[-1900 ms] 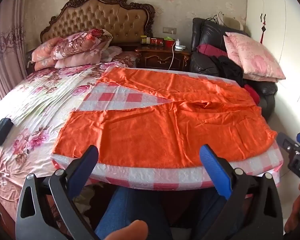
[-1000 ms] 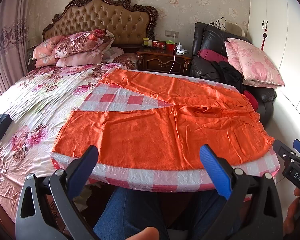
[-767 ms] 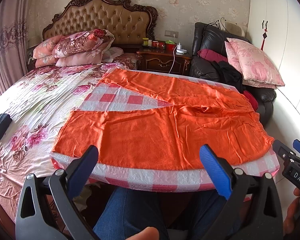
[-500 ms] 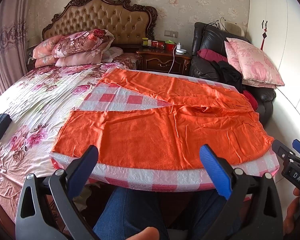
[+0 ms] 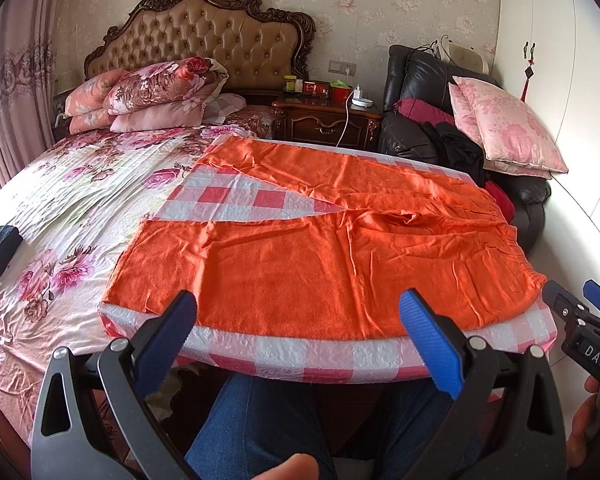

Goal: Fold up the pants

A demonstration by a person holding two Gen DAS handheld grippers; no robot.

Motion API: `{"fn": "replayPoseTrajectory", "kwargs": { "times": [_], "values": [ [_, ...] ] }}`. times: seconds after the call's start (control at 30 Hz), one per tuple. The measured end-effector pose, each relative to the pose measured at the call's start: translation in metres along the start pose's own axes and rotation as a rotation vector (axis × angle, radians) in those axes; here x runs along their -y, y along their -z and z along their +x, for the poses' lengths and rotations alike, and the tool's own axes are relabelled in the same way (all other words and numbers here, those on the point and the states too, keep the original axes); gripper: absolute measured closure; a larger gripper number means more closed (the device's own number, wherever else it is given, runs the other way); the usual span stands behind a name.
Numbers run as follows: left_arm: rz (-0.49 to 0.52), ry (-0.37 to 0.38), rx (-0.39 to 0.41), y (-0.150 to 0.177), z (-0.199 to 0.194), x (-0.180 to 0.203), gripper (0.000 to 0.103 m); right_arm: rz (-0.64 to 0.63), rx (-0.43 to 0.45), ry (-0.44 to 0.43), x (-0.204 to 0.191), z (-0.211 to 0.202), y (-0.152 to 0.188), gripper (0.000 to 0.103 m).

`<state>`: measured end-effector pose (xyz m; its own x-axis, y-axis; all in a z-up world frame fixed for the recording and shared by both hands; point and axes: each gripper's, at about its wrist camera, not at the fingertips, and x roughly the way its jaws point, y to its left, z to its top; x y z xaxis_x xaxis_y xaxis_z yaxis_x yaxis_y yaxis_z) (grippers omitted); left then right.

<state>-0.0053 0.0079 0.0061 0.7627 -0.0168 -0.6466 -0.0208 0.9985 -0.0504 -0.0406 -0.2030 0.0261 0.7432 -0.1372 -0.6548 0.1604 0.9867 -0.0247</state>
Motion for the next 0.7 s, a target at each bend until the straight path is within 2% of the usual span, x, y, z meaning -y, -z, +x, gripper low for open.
{"fn": "replayPoseTrajectory", "kwargs": {
  "times": [0.7],
  "values": [
    [0.0, 0.002, 0.0, -0.0002, -0.0003, -0.0009, 0.002, 0.003, -0.004, 0.003, 0.0017, 0.0032, 0.0026, 0.015]
  ]
}}
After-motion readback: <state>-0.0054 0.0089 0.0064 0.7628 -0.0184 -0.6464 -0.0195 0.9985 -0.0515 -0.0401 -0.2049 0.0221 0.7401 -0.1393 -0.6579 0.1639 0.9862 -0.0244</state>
